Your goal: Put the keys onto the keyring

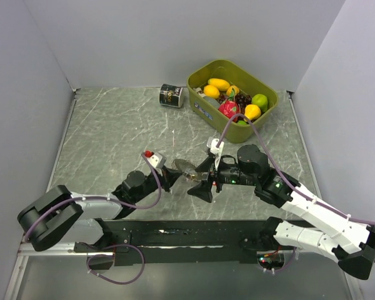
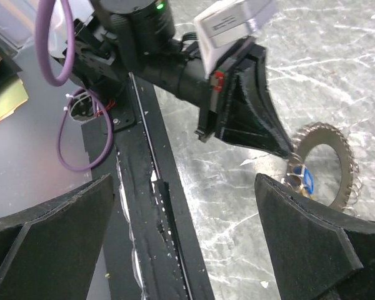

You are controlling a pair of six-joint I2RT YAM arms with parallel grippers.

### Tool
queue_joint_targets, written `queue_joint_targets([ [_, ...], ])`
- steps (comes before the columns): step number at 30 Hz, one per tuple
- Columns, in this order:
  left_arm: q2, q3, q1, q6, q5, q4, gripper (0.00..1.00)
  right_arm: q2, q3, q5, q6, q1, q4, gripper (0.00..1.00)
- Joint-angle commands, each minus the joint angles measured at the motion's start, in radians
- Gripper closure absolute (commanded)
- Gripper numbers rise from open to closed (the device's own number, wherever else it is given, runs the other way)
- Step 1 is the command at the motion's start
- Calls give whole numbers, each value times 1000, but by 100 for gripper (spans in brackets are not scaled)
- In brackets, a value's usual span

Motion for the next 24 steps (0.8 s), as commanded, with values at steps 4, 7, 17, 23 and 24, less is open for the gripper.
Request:
queue_joint_targets([
  [4,-103,-92,-44,-56,-131,80,68,-10,-5,-28,24,-6,57,0],
  [7,-169,-120,-62,-60,-165,66,46,-10,-8,-30,30,-4,67,0],
  [17,-388,-135,-70,-31,-212,-60,4,28,-5,-45,40,-4,100,0],
  [23,-522,-138,-68,-86,-290,-268,4,24,-28,4,49,-7,110,0],
  [24,-569,-128,-68,-96,-309,-309,4,19,-49,48,52,-4,108,0],
])
